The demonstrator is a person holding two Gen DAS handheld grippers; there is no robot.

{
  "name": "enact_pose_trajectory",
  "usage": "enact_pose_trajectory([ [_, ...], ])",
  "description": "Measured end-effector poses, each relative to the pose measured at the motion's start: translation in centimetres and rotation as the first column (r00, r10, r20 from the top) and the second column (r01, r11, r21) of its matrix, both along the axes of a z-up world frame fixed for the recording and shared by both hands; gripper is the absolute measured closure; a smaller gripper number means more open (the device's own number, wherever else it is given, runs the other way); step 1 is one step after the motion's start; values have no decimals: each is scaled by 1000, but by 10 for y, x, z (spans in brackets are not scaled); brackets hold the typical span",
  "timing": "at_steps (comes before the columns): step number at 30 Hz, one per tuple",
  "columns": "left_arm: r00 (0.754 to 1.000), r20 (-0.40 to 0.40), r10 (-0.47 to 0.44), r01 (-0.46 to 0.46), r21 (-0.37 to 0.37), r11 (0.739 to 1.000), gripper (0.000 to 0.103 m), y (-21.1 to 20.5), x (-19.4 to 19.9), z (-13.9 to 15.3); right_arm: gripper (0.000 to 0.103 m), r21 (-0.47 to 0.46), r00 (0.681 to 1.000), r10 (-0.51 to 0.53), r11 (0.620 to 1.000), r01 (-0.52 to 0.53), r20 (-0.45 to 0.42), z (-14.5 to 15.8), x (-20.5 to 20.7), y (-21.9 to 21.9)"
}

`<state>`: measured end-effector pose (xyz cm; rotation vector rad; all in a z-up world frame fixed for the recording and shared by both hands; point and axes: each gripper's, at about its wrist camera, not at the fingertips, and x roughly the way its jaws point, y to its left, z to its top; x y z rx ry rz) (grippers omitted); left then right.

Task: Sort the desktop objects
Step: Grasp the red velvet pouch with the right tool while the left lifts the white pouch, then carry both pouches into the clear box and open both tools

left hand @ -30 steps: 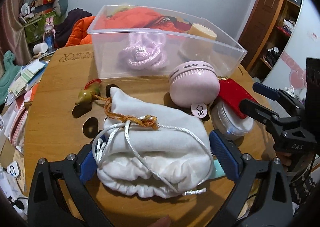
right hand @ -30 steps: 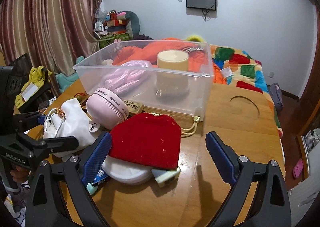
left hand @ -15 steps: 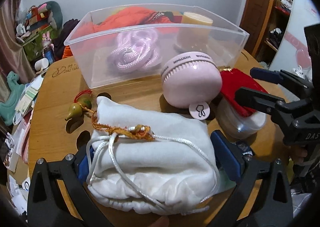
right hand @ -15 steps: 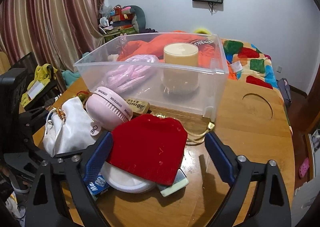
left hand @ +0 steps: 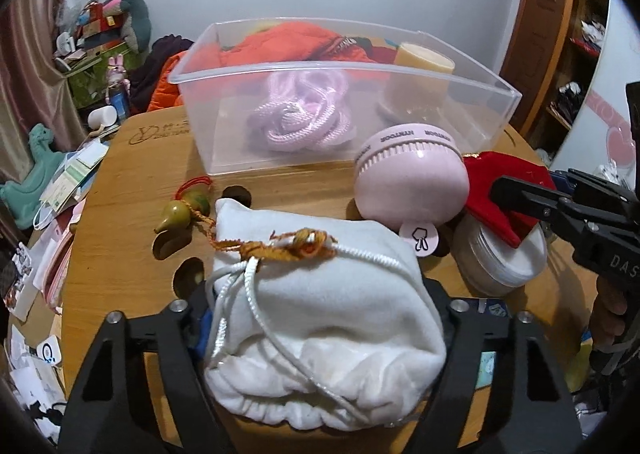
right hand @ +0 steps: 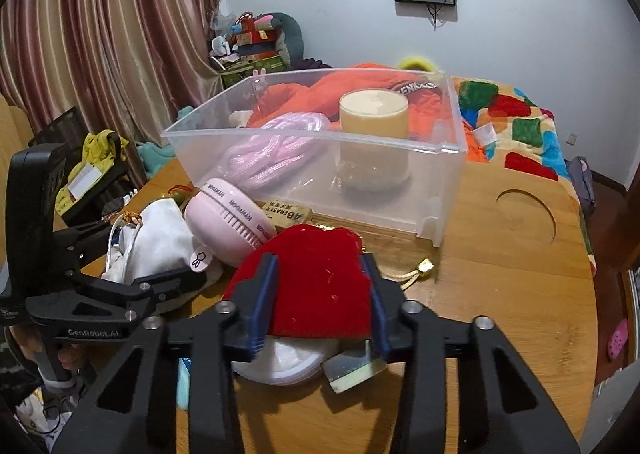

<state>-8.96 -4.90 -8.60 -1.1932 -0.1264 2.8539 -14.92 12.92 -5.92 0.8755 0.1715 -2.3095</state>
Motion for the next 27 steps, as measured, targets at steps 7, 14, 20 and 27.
enact_pose_trajectory([
  [7,996,-46,71,-71,-2,997,31,-4,8,4,88,-47,1000,-19,999,19,-12,7,0,10],
  [14,988,-89,128,-126,30,992,31,-15,16,16,90,-85,999,-42,996,40,-22,15,2,21],
  [20,982,-136,134,-128,54,990,31,-18,20,34,90,-133,998,-62,989,59,-21,24,0,33],
  [27,977,-174,122,-111,72,991,31,-18,18,57,90,-157,996,-72,985,63,-50,39,1,43],
])
